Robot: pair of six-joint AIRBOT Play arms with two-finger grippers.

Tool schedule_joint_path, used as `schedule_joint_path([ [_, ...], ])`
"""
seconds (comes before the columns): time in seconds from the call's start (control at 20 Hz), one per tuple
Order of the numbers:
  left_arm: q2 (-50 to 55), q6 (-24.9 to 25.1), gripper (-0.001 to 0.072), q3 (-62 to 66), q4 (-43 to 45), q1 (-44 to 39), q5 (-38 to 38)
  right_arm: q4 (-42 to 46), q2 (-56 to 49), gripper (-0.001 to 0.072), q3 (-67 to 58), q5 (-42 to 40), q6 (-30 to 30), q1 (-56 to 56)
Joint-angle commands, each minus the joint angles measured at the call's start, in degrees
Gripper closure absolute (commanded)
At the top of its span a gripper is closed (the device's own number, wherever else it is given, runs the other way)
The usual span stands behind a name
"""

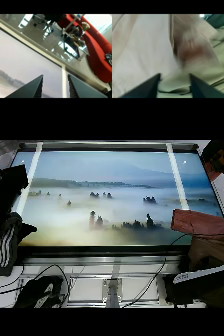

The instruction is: Fold the clothes and pants, and hang the long-sleeved shirts on hangers.

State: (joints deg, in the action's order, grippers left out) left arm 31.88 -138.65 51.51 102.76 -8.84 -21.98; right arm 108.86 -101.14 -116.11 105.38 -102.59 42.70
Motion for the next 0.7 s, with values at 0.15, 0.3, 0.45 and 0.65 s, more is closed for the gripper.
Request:
schedule_joint_path([
  [0.15,0.0,0.0,0.0335,0.1,0.0,0.0,0.0,-0.6,2.1,0.0254,-0.2,0.1,0.9,0.3],
  [0.3,0.0,0.1,0.0335,0.1,1.1,0.1,0.0,-10.3,2.8,0.0427,-1.6,0.0,0.9,0.3],
  [0.45,0.0,0.1,0.0335,0.1,1.8,0.1,0.0,-31.8,2.8,0.0695,-2.1,-1.9,-0.2,0.1],
  [0.65,-0.4,0.1,0.0371,0.1,1.7,0.0,0.0,-58.9,2.8,0.0695,-2.1,-11.7,0.7,-3.4],
])
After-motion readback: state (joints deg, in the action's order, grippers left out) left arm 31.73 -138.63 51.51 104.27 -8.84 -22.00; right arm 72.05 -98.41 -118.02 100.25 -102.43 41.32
